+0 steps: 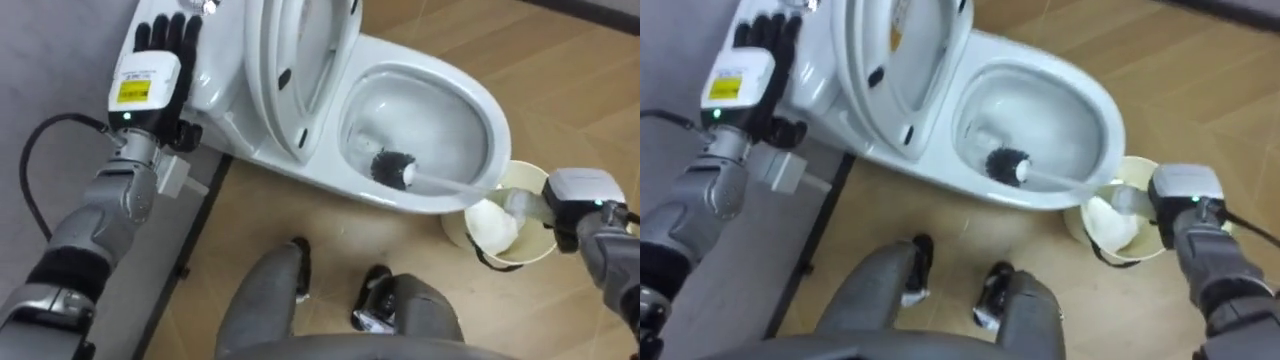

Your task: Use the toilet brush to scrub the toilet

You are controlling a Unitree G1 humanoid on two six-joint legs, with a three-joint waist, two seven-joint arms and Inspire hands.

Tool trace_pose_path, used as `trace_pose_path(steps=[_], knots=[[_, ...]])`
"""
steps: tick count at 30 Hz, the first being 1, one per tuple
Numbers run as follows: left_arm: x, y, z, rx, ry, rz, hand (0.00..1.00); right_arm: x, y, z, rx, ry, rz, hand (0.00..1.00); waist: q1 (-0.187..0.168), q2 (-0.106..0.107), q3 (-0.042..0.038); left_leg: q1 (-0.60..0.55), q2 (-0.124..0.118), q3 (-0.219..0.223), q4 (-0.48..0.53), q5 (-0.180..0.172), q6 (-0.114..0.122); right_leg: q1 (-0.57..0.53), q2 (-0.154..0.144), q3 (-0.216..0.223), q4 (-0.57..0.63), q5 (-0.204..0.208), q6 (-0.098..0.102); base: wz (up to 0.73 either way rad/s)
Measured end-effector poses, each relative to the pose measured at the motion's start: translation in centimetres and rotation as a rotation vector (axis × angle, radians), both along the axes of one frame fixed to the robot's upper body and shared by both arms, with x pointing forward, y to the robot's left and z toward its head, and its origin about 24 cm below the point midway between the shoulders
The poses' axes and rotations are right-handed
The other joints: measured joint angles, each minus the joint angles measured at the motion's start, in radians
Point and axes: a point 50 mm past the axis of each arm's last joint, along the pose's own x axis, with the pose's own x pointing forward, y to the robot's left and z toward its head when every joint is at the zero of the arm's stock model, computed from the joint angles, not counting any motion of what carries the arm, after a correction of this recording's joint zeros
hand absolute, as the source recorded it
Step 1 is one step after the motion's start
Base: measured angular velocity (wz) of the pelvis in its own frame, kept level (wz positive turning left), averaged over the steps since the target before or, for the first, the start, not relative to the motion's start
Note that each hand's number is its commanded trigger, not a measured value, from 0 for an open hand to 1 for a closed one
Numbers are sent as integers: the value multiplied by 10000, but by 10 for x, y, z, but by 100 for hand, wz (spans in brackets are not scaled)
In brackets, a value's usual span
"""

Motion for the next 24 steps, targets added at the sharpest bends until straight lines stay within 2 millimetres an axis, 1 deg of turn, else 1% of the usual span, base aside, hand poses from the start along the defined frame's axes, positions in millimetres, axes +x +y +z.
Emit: trace_pose_path(steps=[1,2,3,4,5,6,7,8,9,12,15,18,21,24], knots=[[2,-2,2,1,-168,-49,0,4,0,3,-64,-91,15,100,67,-15,11,-201,-13,-20,97,12,-3,-198,-76,-17,138,-33,-47,13],[5,-4,7,4,-548,-128,0,13,0,9,-218,-281,86,100,94,-20,35,-591,-73,-114,270,55,-18,-582,-133,-76,415,-90,-86,25],[10,-8,13,15,-944,-250,0,22,1,15,-384,-527,157,100,138,-13,52,-992,-131,-209,474,65,-32,-942,-255,-166,696,-176,-127,27],[10,-9,14,11,-1067,-283,0,26,1,18,-459,-646,200,100,188,-12,72,-1162,-131,-229,581,68,-35,-1086,-271,-199,808,-210,-150,21],[15,-13,21,7,-1474,-432,0,32,3,22,-552,-891,289,100,289,-16,80,-1499,-128,-289,761,75,-52,-1369,-311,-277,973,-269,-208,13],[16,-14,25,12,-1822,-450,0,42,6,30,-606,-1224,401,100,326,-65,111,-1820,-138,-289,887,75,-56,-1697,-376,-286,1182,-333,-235,9],[17,-14,27,-6,-2038,-456,0,48,8,35,-647,-1400,454,100,343,-90,127,-1981,-143,-287,942,77,-60,-1877,-411,-298,1269,-351,-264,5],[18,-16,33,-75,-2520,-476,0,59,10,44,-767,-1730,550,100,409,-137,157,-2292,-151,-285,1048,89,-77,-2205,-447,-296,1432,-372,-299,0],[20,-19,38,-123,-2847,-564,0,66,10,51,-944,-1948,548,100,471,-171,178,-2514,-147,-298,1154,90,-80,-2412,-457,-301,1563,-392,-333,5],[22,-21,43,-161,-3411,-615,0,75,8,64,-1215,-2297,484,100,556,-192,190,-2859,-168,-365,1243,100,-99,-2685,-482,-384,1665,-433,-372,8],[22,-19,50,-155,-4028,-572,0,80,8,72,-1330,-2564,548,100,568,-258,222,-3194,-129,-370,1362,104,-109,-2981,-457,-401,1734,-442,-392,0],[24,-19,56,-63,-4378,-584,0,84,9,77,-1520,-2681,568,100,579,-274,229,-3454,-119,-366,1492,107,-107,-3222,-465,-397,1861,-450,-407,0],[28,-18,62,27,-4605,-611,0,93,9,90,-1739,-2955,672,100,587,-288,242,-3695,-138,-332,1656,124,-96,-3473,-561,-402,2081,-470,-449,0],[32,-19,67,129,-4702,-645,0,97,7,96,-1743,-3042,672,100,585,-282,250,-3839,-179,-373,1795,126,-93,-3595,-617,-424,2250,-507,-462,4]])
